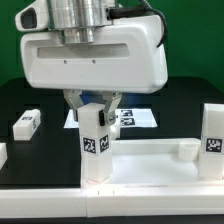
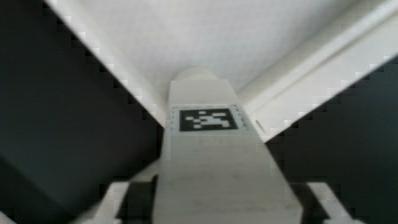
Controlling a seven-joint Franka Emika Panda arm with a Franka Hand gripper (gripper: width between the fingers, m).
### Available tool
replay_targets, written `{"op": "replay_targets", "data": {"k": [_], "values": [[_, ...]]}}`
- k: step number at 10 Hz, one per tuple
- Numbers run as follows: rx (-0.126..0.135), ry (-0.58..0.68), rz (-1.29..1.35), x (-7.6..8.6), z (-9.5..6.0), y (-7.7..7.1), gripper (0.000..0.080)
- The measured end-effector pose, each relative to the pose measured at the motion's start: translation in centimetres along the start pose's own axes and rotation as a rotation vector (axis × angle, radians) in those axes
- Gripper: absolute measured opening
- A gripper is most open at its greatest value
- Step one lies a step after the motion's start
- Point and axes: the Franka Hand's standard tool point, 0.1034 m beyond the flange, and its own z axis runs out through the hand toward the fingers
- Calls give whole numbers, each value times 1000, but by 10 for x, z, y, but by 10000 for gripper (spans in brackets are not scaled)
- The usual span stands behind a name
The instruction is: Assemble desk
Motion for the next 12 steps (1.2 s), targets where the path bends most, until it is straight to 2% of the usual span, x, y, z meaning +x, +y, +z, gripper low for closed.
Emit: {"op": "replay_targets", "data": {"k": [2, 3, 4, 5, 7, 8, 9, 10, 11, 12], "values": [[14, -18, 456, -6, 2, -3, 288], [33, -32, 587, -3, 2, -1, 288], [40, -41, 671, -2, 1, 1, 288], [36, -46, 667, -3, 1, 1, 288], [34, -41, 542, -3, 2, 1, 288], [37, -36, 352, -3, 2, 1, 490], [38, -34, 185, -5, 2, 0, 490], [34, -31, 81, -6, 2, -2, 596], [35, -29, 13, -5, 2, -1, 596], [35, -27, -64, -5, 2, -1, 640]]}}
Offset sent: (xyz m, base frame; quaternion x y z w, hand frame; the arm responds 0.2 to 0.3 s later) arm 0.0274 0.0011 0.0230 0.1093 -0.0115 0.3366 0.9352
